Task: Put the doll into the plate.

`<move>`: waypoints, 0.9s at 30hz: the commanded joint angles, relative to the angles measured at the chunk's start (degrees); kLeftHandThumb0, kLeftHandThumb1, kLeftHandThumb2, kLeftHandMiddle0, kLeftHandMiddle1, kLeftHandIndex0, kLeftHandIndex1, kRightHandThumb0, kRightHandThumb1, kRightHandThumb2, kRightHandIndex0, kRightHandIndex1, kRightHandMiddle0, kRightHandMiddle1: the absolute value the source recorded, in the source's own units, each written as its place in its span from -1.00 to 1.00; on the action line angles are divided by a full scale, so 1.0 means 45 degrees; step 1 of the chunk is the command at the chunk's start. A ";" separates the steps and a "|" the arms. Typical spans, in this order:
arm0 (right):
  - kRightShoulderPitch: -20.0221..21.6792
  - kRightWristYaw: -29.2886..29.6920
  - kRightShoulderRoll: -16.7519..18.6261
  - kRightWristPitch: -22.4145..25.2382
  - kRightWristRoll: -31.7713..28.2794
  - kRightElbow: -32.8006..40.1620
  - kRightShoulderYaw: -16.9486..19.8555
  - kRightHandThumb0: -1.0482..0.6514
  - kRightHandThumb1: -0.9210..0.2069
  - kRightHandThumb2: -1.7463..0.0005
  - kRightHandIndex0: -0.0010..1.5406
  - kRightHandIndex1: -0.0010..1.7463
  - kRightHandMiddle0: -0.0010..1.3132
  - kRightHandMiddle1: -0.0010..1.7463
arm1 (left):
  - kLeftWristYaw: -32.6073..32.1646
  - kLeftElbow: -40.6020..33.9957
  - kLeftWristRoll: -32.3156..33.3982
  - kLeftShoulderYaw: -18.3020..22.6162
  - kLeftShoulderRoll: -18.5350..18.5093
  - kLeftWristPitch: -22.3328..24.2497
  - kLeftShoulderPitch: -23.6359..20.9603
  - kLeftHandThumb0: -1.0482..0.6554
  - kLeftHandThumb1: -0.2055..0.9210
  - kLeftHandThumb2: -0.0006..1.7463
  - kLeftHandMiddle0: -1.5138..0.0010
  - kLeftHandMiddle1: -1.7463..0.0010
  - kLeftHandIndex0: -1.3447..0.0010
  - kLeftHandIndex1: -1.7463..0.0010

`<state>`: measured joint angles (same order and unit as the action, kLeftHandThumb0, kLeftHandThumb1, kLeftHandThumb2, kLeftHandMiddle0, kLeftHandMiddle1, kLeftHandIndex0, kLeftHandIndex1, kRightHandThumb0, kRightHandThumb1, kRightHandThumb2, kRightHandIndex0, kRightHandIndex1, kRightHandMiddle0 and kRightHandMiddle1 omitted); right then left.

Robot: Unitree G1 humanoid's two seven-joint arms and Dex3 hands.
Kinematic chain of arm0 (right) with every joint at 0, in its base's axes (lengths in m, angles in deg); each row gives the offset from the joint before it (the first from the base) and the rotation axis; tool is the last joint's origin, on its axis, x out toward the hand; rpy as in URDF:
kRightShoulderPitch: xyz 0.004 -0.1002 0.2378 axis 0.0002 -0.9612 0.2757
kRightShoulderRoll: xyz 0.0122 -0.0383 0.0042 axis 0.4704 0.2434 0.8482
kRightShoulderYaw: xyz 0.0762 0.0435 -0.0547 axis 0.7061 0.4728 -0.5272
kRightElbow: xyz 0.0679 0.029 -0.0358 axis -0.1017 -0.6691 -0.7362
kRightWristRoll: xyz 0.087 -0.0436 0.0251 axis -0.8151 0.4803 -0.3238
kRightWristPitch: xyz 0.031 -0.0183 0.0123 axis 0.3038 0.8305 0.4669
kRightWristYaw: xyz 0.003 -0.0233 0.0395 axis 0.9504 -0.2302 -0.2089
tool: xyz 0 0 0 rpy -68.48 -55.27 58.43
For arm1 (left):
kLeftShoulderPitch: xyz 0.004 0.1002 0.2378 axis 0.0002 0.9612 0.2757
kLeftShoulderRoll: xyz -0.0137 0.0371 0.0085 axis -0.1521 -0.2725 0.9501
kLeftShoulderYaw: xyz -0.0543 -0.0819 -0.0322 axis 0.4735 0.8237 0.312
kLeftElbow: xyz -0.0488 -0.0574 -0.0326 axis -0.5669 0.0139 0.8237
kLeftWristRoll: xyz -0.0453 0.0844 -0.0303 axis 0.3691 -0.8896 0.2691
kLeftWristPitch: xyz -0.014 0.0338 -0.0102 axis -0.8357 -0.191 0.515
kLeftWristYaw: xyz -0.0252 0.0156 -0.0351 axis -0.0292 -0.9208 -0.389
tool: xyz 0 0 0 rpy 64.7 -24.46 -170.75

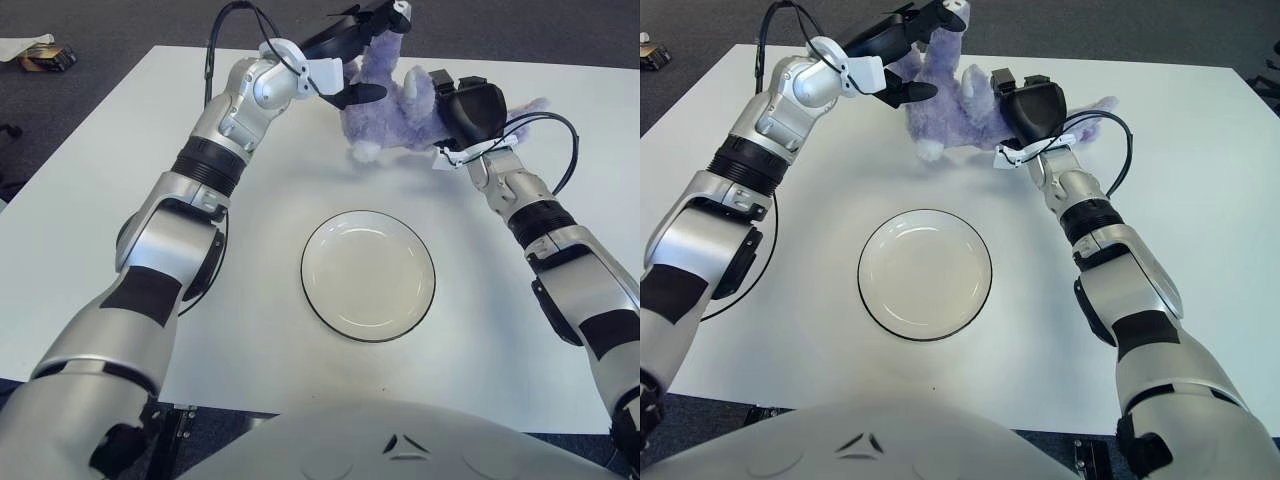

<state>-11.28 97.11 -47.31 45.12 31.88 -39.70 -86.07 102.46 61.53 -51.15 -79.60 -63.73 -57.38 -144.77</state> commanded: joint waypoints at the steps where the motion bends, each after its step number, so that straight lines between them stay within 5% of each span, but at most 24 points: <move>1: 0.0201 0.0421 -0.0290 0.0252 0.0540 0.0246 -0.0276 0.23 0.51 -0.80 0.08 0.88 -0.13 1.00 | 0.0910 -0.0900 0.0358 0.0206 -0.0281 0.0355 0.0212 -1.00 1.00 -0.19 1.00 0.02 1.00 0.21; 10: 0.0380 0.1278 -0.0559 0.0536 0.1339 0.0059 -0.0612 0.23 0.45 -0.73 0.10 0.78 -0.16 1.00 | 0.2831 -0.2217 0.0870 0.0442 -0.0929 0.0867 0.0164 -1.00 1.00 -0.17 1.00 0.30 1.00 0.28; 19: 0.0451 0.1501 -0.0774 0.0216 0.1385 -0.0139 -0.0609 0.23 0.50 -0.66 0.23 0.47 -0.03 1.00 | 0.2752 -0.2464 0.0104 0.0323 -0.1230 0.1218 -0.0002 -0.99 1.00 -0.23 1.00 0.43 1.00 0.30; 27: 0.0642 0.1795 -0.0913 0.0330 0.1638 -0.0299 -0.0713 0.23 0.53 -0.72 0.21 0.60 -0.07 1.00 | 0.3045 -0.2752 -0.0669 0.0058 -0.1542 0.1103 -0.0194 -0.98 1.00 -0.30 1.00 0.49 1.00 0.33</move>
<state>-10.71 103.56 -50.43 45.83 38.49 -40.69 -89.09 115.11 50.28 -52.88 -78.59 -69.68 -52.39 -144.03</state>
